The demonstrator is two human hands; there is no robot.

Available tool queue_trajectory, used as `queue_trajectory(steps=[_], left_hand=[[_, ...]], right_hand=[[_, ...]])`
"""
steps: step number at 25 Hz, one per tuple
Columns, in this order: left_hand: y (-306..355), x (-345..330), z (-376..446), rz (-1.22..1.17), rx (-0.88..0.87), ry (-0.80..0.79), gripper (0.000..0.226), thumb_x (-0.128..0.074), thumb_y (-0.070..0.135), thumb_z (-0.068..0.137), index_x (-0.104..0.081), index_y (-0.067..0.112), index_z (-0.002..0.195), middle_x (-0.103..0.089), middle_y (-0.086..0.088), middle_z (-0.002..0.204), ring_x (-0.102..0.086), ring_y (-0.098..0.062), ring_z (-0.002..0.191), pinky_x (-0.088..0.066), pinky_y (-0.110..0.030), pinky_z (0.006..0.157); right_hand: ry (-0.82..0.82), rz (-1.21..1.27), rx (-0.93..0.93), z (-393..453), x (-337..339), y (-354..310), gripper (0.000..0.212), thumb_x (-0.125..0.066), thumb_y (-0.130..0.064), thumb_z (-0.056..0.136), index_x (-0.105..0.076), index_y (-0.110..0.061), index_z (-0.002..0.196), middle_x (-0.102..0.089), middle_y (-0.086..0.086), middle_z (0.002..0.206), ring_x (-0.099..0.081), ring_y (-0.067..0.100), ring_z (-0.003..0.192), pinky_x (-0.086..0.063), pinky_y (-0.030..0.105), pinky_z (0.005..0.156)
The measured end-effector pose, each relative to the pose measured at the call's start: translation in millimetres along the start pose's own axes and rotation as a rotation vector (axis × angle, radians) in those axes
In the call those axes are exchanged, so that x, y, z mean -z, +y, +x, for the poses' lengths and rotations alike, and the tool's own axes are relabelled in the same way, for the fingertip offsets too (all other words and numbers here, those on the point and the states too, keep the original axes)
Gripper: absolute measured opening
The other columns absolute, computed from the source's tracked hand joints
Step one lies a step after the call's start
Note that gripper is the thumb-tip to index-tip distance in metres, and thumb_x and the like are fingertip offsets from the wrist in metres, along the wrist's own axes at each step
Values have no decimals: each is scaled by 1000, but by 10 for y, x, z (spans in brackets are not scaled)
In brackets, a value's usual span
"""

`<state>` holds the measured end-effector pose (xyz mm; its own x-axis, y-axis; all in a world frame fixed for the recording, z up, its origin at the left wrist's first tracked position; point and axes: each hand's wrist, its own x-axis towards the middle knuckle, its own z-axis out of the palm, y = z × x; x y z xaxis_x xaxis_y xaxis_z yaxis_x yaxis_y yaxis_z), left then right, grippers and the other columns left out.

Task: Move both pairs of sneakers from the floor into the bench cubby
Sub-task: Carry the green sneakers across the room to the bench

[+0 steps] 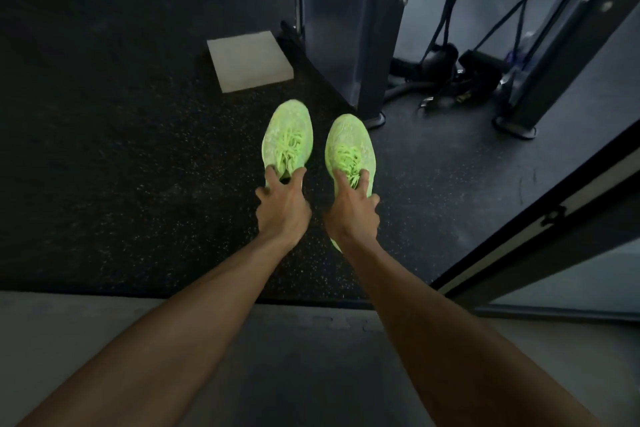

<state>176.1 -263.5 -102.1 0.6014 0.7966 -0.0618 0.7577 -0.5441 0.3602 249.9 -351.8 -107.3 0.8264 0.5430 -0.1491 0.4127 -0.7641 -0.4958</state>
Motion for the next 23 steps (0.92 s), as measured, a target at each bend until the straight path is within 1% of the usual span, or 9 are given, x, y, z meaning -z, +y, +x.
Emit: queue_trajectory(steps=[3,5,7,10,13,15,17,20,23], left_hand=[[284,1168,-235,-14,-5,10,64,-61,18,93,-32,40,146,-13,-14,155,-40,-42,122,-51,-50,84],[506,2009,-383,-11,-10,44,70,-63,14,91,-30,40,147,-12,-14,155,-40,-41,122,-52,-50,84],[752,2923,-530,-17,-17,86,74,-67,15,89,-28,41,146,-12,-13,154,-41,-41,122,-53,-51,83],[1015,4250,-810,6,-48,124,71,-67,18,90,-30,42,145,-14,-13,152,-40,-43,122,-52,-55,84],[1252,5384,-1186,10,-33,90,64,-64,20,92,-34,42,145,-18,-12,151,-39,-44,121,-46,-60,88],[1403,5985,-1471,48,-27,84,64,-64,22,92,-34,42,144,-19,-12,150,-40,-43,121,-44,-61,89],[1526,6465,-1756,49,-25,76,63,-65,21,91,-35,42,142,-20,-12,149,-41,-43,120,-44,-60,88],[1624,6893,-2202,52,-33,97,60,-65,21,91,-36,39,140,-23,-13,147,-42,-43,118,-45,-59,85],[1657,7113,-2737,64,29,102,58,-63,22,91,-36,38,139,-24,-13,144,-42,-43,117,-44,-58,85]], right_hand=[[8,-19,21,-281,969,-734,74,-54,-11,95,-21,-42,153,1,9,168,-29,50,137,-42,66,96],[26,-27,37,-487,1629,-1286,77,-55,-8,95,-19,-43,153,1,9,168,-29,49,137,-44,65,96],[47,0,44,-727,2368,-1851,80,-58,-8,93,-18,-43,153,2,10,168,-28,49,137,-44,64,96],[70,-24,93,-1202,3445,-2568,79,-57,-10,94,-17,-42,154,2,11,168,-26,51,139,-41,63,100],[97,-53,55,-1743,4344,-3059,73,-56,-14,94,-22,-40,153,-2,13,168,-30,53,136,-40,62,101],[109,-26,44,-2074,4810,-3314,70,-56,-15,94,-26,-40,152,-6,13,167,-33,53,133,-41,62,99],[112,10,24,-2372,5197,-3480,70,-54,-11,92,-28,-39,151,-7,14,167,-33,52,132,-40,62,100],[108,-12,60,-2843,5565,-3586,74,-56,-10,91,-27,-38,153,-5,14,167,-32,51,134,-39,63,101],[77,14,87,-3345,5777,-3517,75,-59,-12,91,-26,-38,153,-5,12,167,-30,51,136,-37,63,103]])
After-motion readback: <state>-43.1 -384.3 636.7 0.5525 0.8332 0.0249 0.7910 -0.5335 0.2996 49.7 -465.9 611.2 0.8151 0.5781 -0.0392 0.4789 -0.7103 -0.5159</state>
